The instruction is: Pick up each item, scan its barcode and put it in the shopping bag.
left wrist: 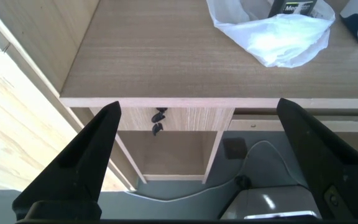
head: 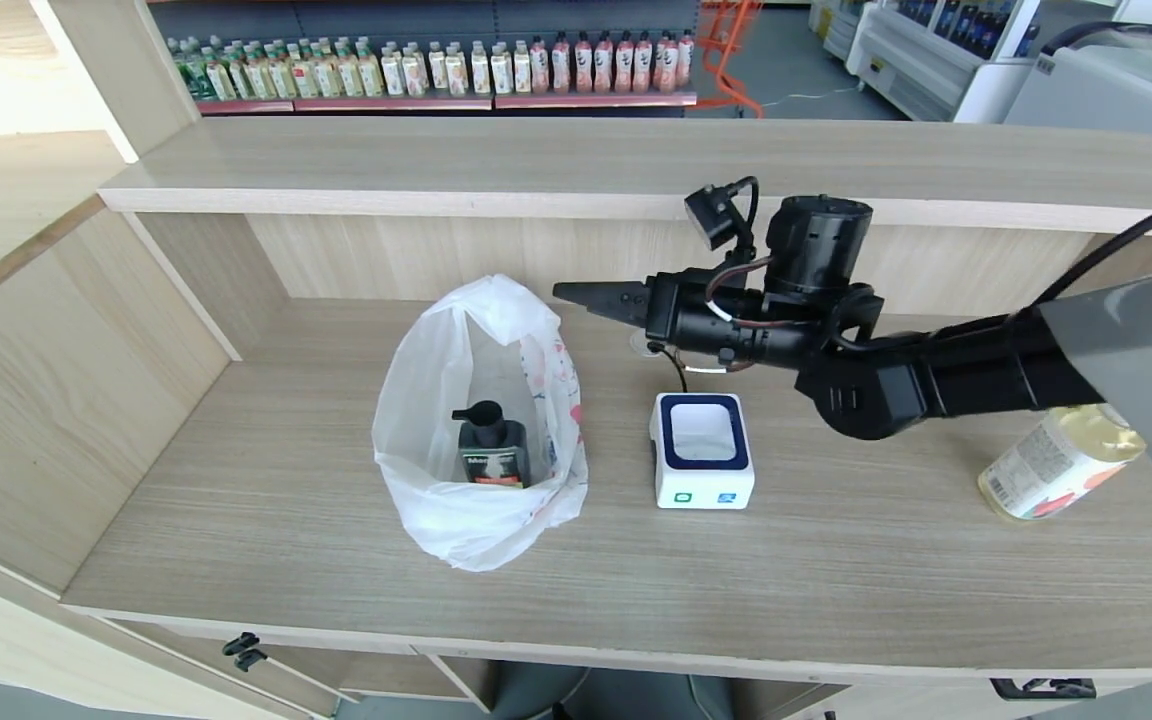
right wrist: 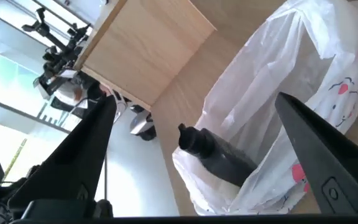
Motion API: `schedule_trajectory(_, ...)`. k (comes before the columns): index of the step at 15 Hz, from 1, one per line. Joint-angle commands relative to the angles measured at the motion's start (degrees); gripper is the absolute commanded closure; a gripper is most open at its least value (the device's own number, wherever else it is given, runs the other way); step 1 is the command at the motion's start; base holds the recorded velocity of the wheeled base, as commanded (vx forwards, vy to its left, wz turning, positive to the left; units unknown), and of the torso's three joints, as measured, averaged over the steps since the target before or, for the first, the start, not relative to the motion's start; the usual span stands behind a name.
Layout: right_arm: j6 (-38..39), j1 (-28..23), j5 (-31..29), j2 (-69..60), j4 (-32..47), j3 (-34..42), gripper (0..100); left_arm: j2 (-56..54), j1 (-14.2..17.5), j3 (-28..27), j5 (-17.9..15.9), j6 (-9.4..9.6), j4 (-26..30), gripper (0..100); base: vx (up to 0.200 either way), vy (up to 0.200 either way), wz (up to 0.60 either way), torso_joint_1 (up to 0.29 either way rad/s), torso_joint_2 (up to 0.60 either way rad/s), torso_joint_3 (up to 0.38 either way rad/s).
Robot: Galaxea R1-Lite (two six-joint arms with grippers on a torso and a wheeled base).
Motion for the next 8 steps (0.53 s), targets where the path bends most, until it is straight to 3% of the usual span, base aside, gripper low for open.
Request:
schedule_trajectory(1,0.53,-2.36,-0.92,-15.22,-0.11,14.35,0,-0.01,0.01,0.01,0.01,-0.03,0.02,0,0.000,0.000,0.00,0.000,0.00,0.000)
schedule_trajectory(4,-3.25,-7.81,-0.84,-30.87,1.03,29.64,0,-0.01,0.01,0.10,0.01,-0.03,0.02,0,0.000,0.000,0.00,0.000,0.00,0.000)
schedule_trajectory(6,-13.53,-14.58,-0.92,-40.27,10.09,37.20,0,-0.01,0.01,0.01,0.01,-0.03,0.02,0,0.000,0.000,0.00,0.000,0.00,0.000)
schedule_trajectory(7,-25.04,-19.06,-4.26,-44.14,20.19,38.60,0,-0.01,0.01,0.01,0.01,-0.03,0.02,0,0.000,0.000,0.00,0.000,0.00,0.000)
schedule_trajectory(8,-35.33,-22.31,-16.83,-47.13,29.86,39.57,0,-0.01,0.01,0.01,0.01,-0.03,0.02,0,0.000,0.000,0.00,0.000,0.00,0.000)
